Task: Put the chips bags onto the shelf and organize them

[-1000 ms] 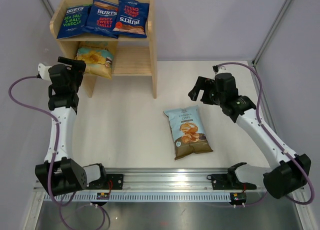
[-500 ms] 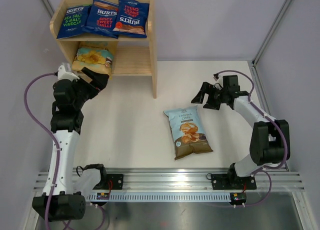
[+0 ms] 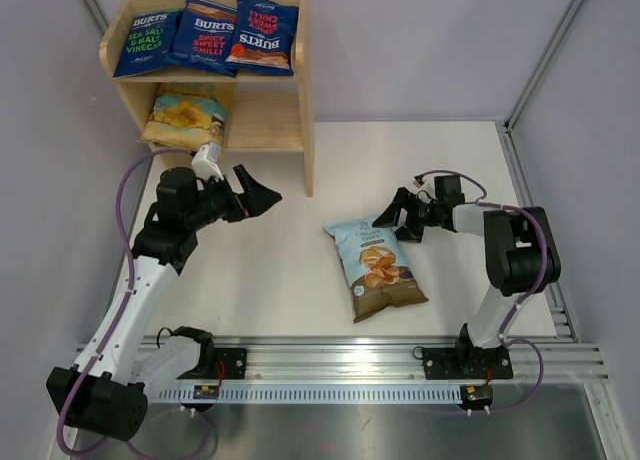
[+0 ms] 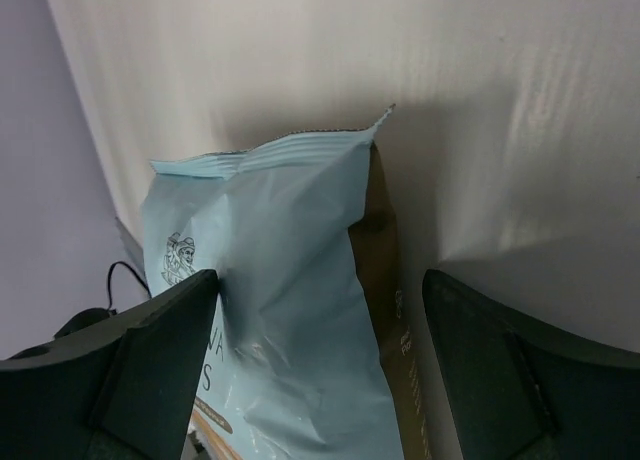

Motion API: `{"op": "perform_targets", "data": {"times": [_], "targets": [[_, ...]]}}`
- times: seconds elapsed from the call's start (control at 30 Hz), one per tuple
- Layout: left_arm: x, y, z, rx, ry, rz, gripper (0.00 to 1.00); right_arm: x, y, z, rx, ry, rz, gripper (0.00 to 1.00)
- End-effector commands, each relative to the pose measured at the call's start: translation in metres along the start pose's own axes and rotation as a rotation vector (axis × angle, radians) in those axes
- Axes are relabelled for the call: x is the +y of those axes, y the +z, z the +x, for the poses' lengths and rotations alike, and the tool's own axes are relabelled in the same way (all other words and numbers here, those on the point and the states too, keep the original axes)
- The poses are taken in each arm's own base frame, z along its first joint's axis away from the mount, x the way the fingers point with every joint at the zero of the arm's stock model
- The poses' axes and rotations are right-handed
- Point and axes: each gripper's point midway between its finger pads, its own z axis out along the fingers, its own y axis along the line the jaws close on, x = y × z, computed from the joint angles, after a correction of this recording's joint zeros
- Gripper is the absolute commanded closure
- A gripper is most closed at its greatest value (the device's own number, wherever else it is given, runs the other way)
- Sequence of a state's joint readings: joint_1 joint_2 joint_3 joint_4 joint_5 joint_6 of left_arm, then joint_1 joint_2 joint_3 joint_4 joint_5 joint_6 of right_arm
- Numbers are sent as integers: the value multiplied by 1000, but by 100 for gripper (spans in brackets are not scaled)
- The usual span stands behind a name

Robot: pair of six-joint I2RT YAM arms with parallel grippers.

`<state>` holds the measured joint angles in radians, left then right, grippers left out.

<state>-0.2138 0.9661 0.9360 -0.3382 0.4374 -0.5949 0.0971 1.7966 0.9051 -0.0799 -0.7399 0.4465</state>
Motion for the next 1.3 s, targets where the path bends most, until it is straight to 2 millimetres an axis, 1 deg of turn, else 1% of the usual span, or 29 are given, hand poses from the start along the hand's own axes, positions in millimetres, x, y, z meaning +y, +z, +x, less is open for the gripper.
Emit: {"op": "perform_targets", "data": {"times": [0.0,0.1,0.13,0.23,0.3,0.33,0.37,0.4,0.47,0.5,0.67,0.7,0.73,0.77,0.8,0.83,0.87,0.9,0.93,0.97,1.0,1.03,1.07,1.1,1.13,1.17,1.2,1.23,1.27], "targets": [[-23,-6,5,15,55,126,1,-3,10,12,12,21,-84,9],[-26,-9,11,28,58,147,1,-2,14,24,28,62,-144,14],[-26,-10,13,34,56,154,1,2,16,29,40,88,-165,15],[-25,-10,17,44,53,157,1,12,20,41,48,67,-210,18],[-23,-10,20,52,49,155,1,16,23,45,50,68,-219,23],[-22,-8,22,58,45,155,1,18,24,47,50,80,-220,28],[-21,-8,23,62,39,156,1,18,26,47,33,78,-219,37],[-21,-7,23,61,37,159,1,18,27,46,22,83,-220,45],[-21,-6,25,68,30,161,1,19,28,40,-6,112,-222,58],[-20,-6,25,68,29,158,1,21,28,37,-15,114,-224,60],[-15,-5,28,70,27,141,1,28,23,17,-120,177,-212,75],[-14,-5,29,72,25,140,1,34,18,11,-148,210,-217,78],[-14,-5,30,74,27,144,1,34,16,4,-204,226,-210,79],[-12,-2,34,86,24,140,1,40,10,-3,-244,236,-215,79],[-10,-1,36,92,23,128,1,41,7,-7,-276,257,-213,80],[-8,1,38,98,24,119,1,41,3,-14,-331,288,-210,81],[-6,4,43,115,22,113,1,48,-4,-21,-369,290,-218,86],[-2,8,48,123,17,97,1,50,-8,-25,-398,301,-216,88],[-6,10,54,139,22,106,1,47,-11,-31,-443,337,-198,90],[-6,12,59,152,23,107,1,49,-15,-34,-468,349,-201,91],[-5,16,62,156,23,103,1,57,-22,-39,-498,354,-217,91],[-2,18,70,171,16,98,1,57,-26,-43,-530,387,-215,92],[-4,20,77,183,17,106,1,59,-30,-46,-548,399,-218,93],[-6,24,77,176,12,127,1,67,-38,-49,-569,411,-240,93],[-2,26,87,193,-1,132,1,66,-41,-52,-595,427,-232,93],[-3,28,93,203,-7,151,1,68,-45,-55,-612,436,-235,94],[-11,30,92,193,-3,198,1,76,-53,-58,-635,435,-254,96],[-13,32,97,206,-24,215,1,76,-57,-61,-657,450,-248,96],[-9,34,108,228,-37,221,1,85,-66,-64,-678,444,-267,100]]}}
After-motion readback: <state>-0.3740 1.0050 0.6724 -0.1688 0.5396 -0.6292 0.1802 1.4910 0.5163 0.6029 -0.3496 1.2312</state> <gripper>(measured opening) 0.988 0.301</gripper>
